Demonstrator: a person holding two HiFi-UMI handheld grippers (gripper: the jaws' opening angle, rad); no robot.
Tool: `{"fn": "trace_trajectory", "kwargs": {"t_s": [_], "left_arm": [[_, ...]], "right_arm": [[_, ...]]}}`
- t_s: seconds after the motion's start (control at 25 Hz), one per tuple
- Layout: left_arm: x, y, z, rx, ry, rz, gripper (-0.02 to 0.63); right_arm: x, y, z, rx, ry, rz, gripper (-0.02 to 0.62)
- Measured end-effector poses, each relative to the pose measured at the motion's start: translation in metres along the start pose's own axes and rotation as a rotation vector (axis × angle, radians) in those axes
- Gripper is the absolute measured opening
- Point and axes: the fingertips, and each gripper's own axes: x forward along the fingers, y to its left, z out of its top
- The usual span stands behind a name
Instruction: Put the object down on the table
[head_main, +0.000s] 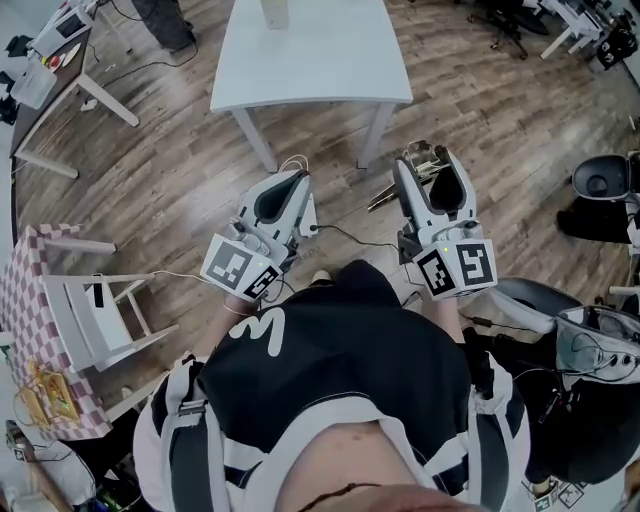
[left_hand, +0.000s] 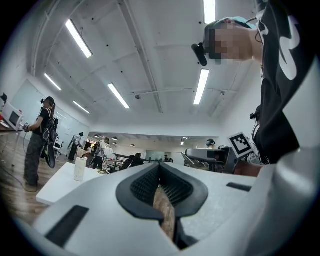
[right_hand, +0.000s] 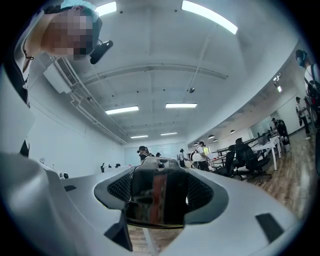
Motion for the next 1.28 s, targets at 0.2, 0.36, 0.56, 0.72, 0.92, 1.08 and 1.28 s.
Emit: {"fn": "trace_trajectory", "kwargs": {"t_s": [0.2, 0.36, 0.56, 0.72, 0.92, 1.08, 1.28], "left_arm": [[-0.001, 0.006, -0.007, -0.017, 0.02, -0.026, 0.005], [0.014, 0.011, -0.007, -0.007, 0.017, -0.051, 0.005], [0.035, 0.028, -0.008, 0.012, 0.008, -0.042, 0.005], [0.061, 0.056, -0.011, 0.02, -0.002, -0.014, 0.005], [0.104, 0.096, -0.01, 0.037, -0.017, 0.008, 0.005], [0.142, 0.133, -0.013, 0.03, -0.02, 0.054, 0.005], [0.195, 0.174, -0.011, 0.024, -0.022, 0.083, 0.005]], "right_arm": [[-0.002, 0.002, -0.009, 0.003, 0.02, -0.024, 0.302], [0.005, -0.008, -0.009, 0.001, 0.016, -0.042, 0.302], [0.03, -0.027, -0.008, -0.015, -0.001, -0.039, 0.302], [0.065, -0.048, -0.008, -0.023, -0.016, -0.02, 0.302], [0.119, -0.079, -0.012, -0.019, -0.012, 0.001, 0.302], [0.171, -0.109, -0.016, -0.017, 0.01, 0.032, 0.302], [0.234, -0.142, -0.012, -0.017, 0.019, 0.079, 0.302]]}}
